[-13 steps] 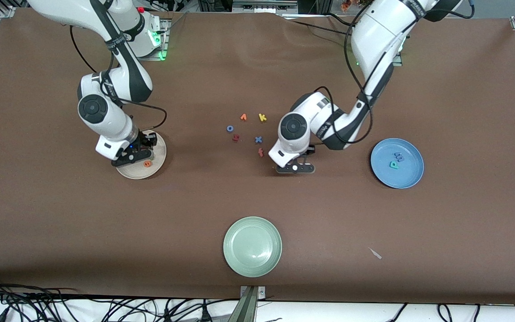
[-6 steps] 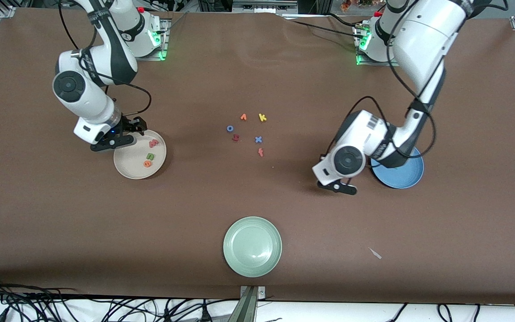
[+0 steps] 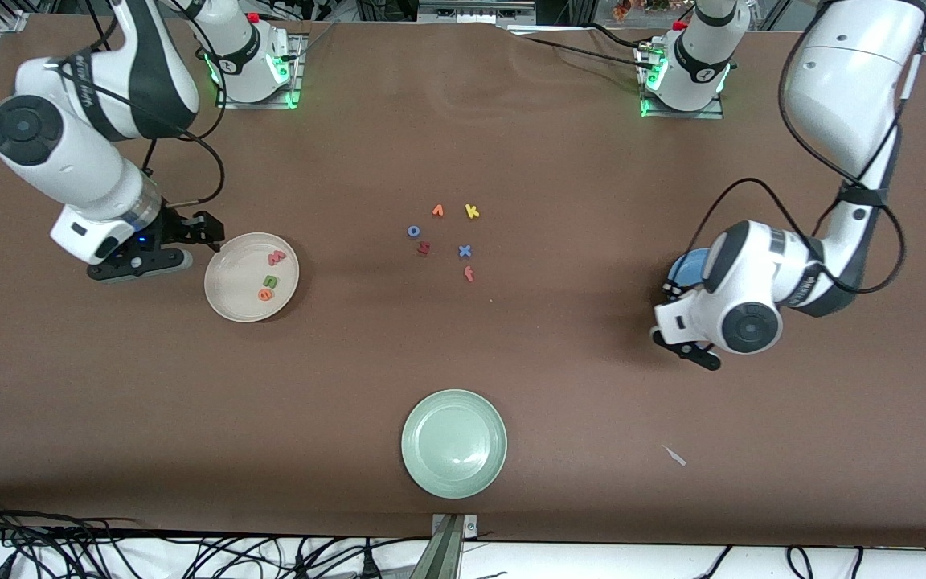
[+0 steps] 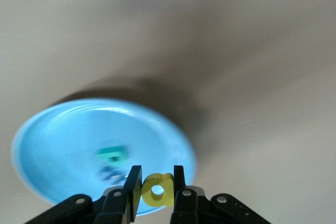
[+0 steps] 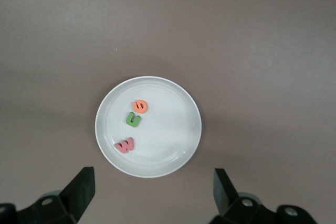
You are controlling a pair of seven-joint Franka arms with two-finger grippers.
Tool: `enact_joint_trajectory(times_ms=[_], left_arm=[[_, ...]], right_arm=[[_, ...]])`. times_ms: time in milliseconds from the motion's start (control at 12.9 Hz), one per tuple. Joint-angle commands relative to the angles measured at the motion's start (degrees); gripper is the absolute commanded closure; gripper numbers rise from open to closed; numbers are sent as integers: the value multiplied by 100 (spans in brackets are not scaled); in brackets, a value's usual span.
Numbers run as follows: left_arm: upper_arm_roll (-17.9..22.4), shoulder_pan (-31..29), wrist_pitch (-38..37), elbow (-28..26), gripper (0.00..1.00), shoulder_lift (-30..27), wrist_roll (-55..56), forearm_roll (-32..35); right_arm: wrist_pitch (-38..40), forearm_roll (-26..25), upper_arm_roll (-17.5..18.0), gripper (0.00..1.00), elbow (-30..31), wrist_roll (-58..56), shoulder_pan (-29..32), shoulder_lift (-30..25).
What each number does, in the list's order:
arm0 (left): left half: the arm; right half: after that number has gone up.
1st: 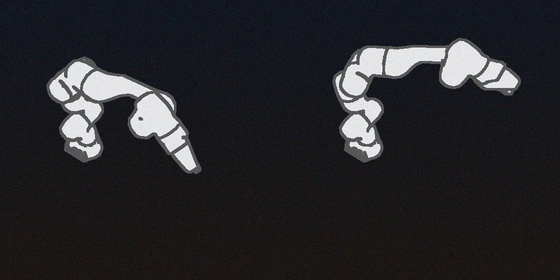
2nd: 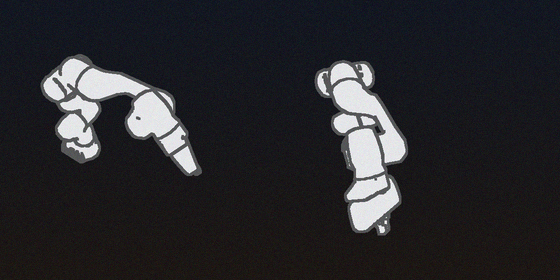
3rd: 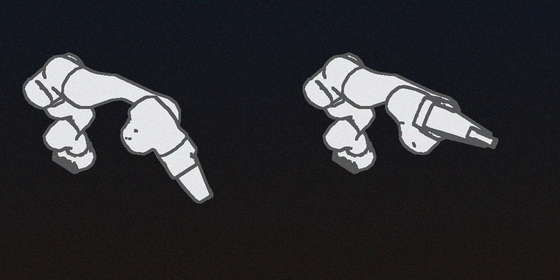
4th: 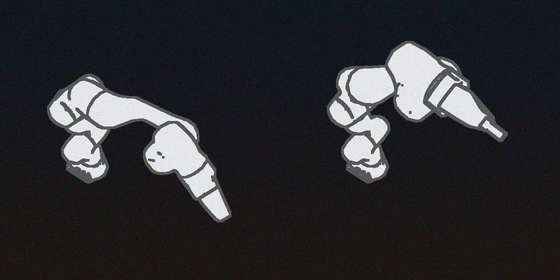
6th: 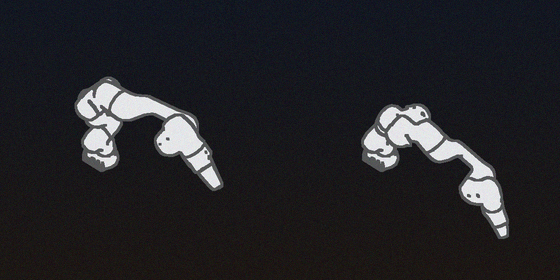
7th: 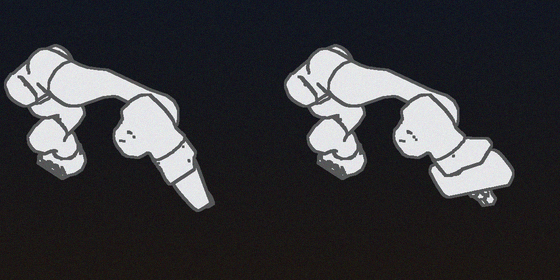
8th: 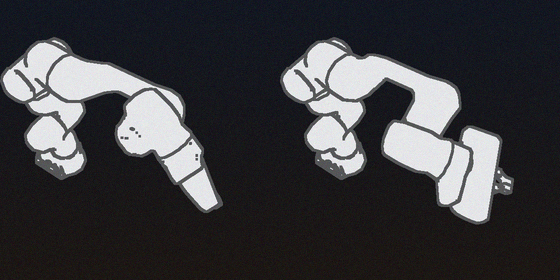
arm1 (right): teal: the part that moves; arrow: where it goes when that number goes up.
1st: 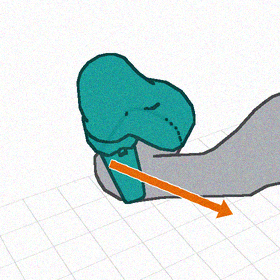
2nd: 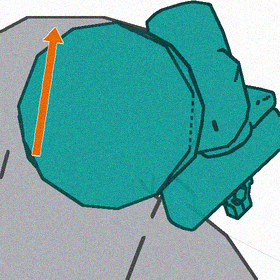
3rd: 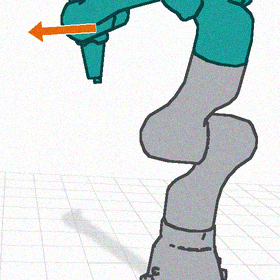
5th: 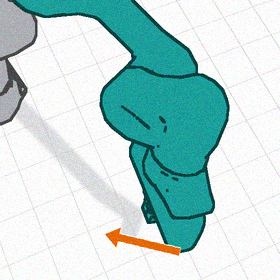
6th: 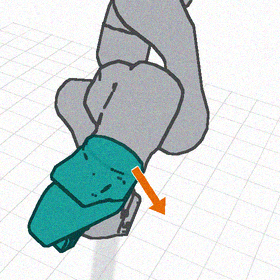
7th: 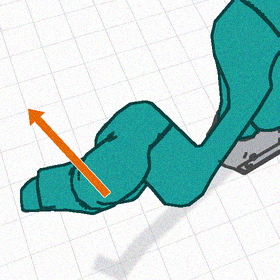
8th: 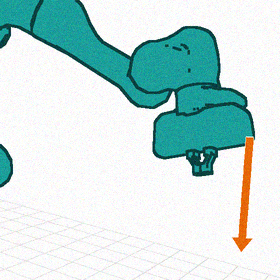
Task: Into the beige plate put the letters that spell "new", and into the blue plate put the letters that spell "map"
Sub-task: 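Drop the d on the blue plate while the right gripper withdraws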
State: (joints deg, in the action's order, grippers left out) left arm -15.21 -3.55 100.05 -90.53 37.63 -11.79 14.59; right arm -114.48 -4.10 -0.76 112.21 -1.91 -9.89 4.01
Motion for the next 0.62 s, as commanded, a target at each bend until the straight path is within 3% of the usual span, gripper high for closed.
enact_joint_trajectory(times_ms=[0,78,155,233,311,544], left_arm=[[-61,-189,-4,-202,88,-36,-551,359],[-61,-251,93,-298,86,7,-552,438],[-61,-260,137,-325,64,60,-552,517],[-61,-251,111,-299,12,78,-561,544],[-61,-260,33,-247,0,43,-553,545],[-70,-260,-528,122,0,-79,-474,492]], right_arm=[[871,41,-29,0,-856,-20,31,48],[1188,84,-108,0,-1137,-20,31,74],[1435,207,-187,0,-1418,-20,31,83],[1689,330,-240,0,-1674,-20,31,83],[1901,357,-327,0,-1842,-11,31,74],[2219,436,-732,0,-2089,-20,31,65]])
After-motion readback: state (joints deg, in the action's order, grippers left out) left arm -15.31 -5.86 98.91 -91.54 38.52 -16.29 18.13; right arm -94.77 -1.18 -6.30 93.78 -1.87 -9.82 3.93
